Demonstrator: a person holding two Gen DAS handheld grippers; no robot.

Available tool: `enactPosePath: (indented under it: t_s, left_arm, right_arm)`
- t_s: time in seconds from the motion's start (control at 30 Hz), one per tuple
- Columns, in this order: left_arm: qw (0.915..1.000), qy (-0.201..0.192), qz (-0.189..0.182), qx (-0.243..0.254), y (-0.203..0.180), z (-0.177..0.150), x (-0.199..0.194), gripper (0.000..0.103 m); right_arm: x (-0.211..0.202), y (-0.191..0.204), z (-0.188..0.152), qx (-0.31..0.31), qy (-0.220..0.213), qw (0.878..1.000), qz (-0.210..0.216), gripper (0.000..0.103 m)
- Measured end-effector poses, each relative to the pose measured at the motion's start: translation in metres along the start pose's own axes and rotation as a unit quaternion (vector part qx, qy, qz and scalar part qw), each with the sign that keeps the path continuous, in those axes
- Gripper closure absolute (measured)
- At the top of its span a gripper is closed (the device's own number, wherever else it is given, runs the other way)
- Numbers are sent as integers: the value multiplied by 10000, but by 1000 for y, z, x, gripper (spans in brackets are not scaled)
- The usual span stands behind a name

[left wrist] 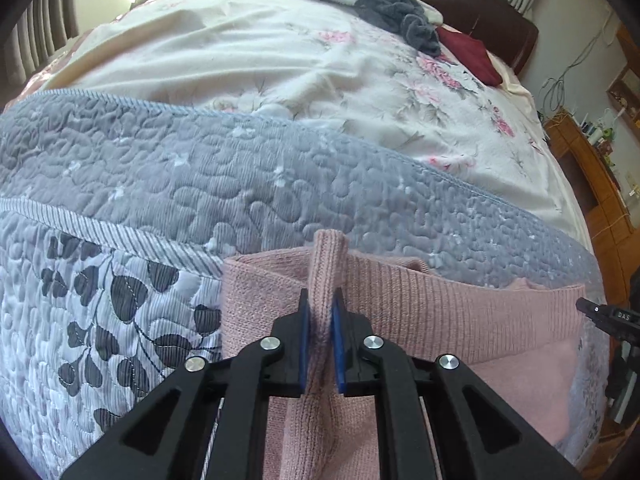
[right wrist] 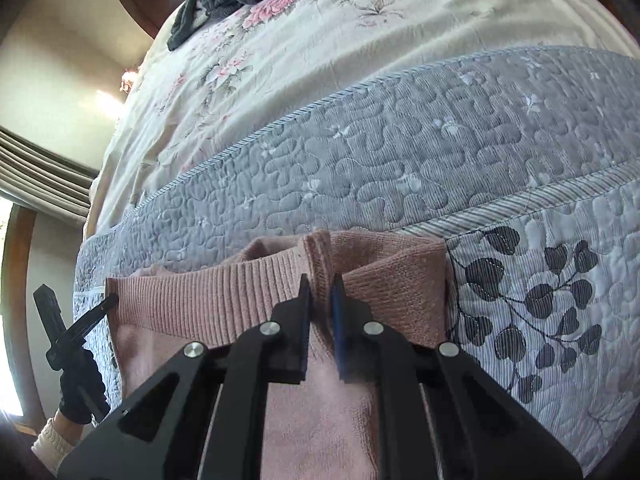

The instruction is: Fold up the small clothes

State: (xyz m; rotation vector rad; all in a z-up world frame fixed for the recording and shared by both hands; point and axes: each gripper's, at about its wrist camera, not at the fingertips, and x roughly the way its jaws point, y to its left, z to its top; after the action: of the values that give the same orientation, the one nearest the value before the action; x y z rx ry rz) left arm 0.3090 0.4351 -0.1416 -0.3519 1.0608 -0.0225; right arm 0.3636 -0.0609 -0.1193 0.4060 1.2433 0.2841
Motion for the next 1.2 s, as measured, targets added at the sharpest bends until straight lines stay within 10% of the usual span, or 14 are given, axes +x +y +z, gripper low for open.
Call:
enactPosePath:
  t_s: [0.33,0.7,0.83,1.2]
  left_arm:
    - [9992,-245,227,-214,8,-14,-33,63]
    - [9969,384,-158,676,-62,-89,-58,60]
    - [9945,750,3,732,-63,-106,-35,60]
    - [9937,910,-99,641,-50,-109,-19,60]
  right_arm:
    - [-22,-23,-29,260,-21,9995,-149,72]
    - [-32,-17,-147,-146,1019,9934,-509,58]
    - [-28,-19,-159,-109,1188,9919,-426,94]
    - [-27,-39,-161,261,1254,9906,-480,97]
